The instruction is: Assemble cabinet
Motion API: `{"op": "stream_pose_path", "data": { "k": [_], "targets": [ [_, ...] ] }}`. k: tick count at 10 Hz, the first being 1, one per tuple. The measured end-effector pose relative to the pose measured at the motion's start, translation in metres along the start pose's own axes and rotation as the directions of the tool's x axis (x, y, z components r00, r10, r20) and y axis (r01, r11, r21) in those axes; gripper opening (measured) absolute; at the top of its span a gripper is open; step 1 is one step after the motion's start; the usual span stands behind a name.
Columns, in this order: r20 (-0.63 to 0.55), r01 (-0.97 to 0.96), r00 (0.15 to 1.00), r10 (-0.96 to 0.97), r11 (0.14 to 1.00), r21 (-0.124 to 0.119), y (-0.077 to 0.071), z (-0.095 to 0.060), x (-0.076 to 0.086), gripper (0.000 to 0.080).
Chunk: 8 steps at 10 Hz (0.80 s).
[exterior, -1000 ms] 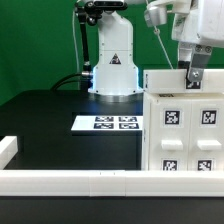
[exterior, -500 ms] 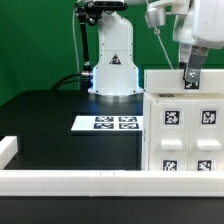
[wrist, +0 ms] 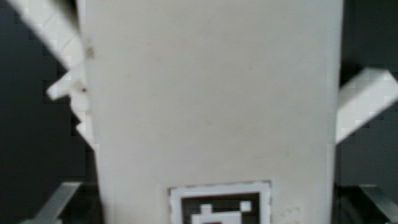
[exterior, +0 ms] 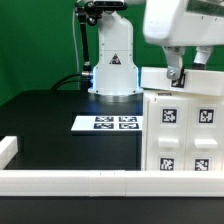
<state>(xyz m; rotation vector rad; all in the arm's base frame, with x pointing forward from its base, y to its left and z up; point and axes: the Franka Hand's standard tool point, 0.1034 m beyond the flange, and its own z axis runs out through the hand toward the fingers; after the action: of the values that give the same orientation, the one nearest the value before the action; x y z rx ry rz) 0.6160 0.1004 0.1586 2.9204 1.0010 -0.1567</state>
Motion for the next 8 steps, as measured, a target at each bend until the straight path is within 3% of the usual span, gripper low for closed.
{"op": "stream_pose_path", "data": {
  "k": [5, 7, 8],
  "targets": [
    [-0.004, -0.293, 0.956, 0.293, 0.956, 0.012, -0.0003, -0.0009, 0.0025, 0.0554],
    [0.001, -0.53, 0.848, 0.53, 0.847, 0.05, -0.0028, -0.0015, 0.0036, 0.0554],
    [0.018, -0.669, 0.741, 0.671, 0.737, 0.096, -0.0022, -0.0003, 0.0034, 0.0554]
  ]
}}
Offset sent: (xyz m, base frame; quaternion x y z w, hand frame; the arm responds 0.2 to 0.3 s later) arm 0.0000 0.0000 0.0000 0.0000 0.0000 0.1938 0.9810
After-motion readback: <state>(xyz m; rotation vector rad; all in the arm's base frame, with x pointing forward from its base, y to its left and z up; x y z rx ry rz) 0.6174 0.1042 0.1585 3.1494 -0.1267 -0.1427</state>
